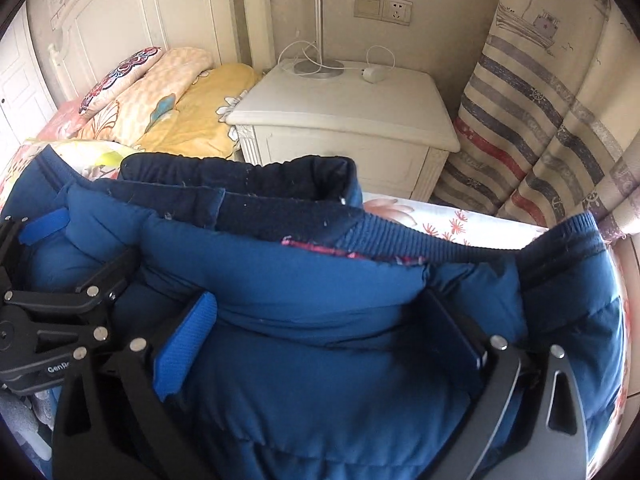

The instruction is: Fold large clothes

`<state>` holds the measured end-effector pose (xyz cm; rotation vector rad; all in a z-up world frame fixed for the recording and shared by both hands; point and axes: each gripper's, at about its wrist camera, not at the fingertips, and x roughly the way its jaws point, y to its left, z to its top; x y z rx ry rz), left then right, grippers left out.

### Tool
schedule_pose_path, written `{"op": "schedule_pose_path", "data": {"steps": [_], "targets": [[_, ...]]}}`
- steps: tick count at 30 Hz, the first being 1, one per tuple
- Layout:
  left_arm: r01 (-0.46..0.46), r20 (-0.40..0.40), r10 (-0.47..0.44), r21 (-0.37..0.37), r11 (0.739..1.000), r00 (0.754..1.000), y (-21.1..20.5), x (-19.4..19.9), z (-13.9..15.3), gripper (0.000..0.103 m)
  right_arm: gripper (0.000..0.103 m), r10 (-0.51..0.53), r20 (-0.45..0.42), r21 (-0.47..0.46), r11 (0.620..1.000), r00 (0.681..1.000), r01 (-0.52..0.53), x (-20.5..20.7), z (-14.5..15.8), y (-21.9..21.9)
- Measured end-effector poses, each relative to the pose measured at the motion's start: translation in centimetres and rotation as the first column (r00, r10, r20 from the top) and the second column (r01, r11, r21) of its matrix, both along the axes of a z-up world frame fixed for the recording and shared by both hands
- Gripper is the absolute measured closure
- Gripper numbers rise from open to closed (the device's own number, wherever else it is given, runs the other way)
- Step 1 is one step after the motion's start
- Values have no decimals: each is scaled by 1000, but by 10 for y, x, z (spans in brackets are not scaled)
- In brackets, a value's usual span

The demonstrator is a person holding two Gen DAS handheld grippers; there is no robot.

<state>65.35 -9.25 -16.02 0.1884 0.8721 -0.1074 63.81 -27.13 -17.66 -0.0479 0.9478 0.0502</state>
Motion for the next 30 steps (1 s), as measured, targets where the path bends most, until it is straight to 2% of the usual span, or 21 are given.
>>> {"op": "schedule_pose_path", "data": {"steps": [6, 9, 11, 12, 14, 15, 17, 18, 20, 21, 22, 24, 26, 28, 30], "targets": [[3, -4, -3, -6, 1000, 1000, 1, 0, 1, 4, 2, 0, 16, -1, 1000, 1000, 0, -2, 2, 0], [28, -14, -28, -11, 1000, 1000, 6, -4, 11, 4, 3, 23, 10, 34, 999, 1000, -23, -7, 9, -5], [40, 49, -42, 49, 998, 998, 12, -13, 29, 4, 8, 19, 19, 14, 1000, 1000, -19, -13, 20, -10], [39, 100, -46, 69, 997, 994, 19, -18, 43, 4, 8, 6, 47, -38, 999, 999, -4, -19, 31, -15], [13, 132, -25, 85, 996, 991, 35, -17, 56, 4, 7, -7, 82, -83, 996, 997, 13, -25, 44, -25], [-11, 123, 1, 81, 997, 992, 47, -12, 58, 4, 7, -31, 91, -97, 994, 995, 40, -27, 50, -36], [-58, 67, 54, 65, 996, 996, 68, -1, 46, 4, 6, -86, 77, -67, 994, 993, 92, -27, 49, -63], [-78, 16, 77, 60, 995, 997, 77, 6, 31, 4, 6, -112, 39, -23, 993, 993, 113, -25, 38, -80], [-91, -55, 90, -2, 996, 994, 91, 14, 14, 4, 5, -132, -29, 58, 989, 991, 133, -22, 14, -100], [-101, -53, 101, -9, 995, 993, 93, 15, 15, 4, 5, -134, -17, 108, 985, 991, 135, -24, 11, -106], [-97, -53, 97, 4, 995, 994, 92, 17, 17, 4, 5, -136, -14, 112, 984, 991, 137, -24, 13, -108], [-65, -10, 66, 76, 995, 998, 86, 15, 24, 4, 6, -120, -21, 61, 991, 993, 121, -22, 18, -103], [-54, 43, 49, 113, 992, 998, 86, 8, 31, 4, 7, -119, 18, 9, 993, 993, 119, -25, 28, -101], [-81, 21, 80, 56, 995, 997, 100, 12, 28, 4, 6, -142, 54, 43, 989, 988, 140, -30, 35, -109], [-104, -39, 104, 4, 995, 994, 111, 19, 18, 4, 5, -175, 24, 112, 979, 984, 171, -30, 22, -122]]}}
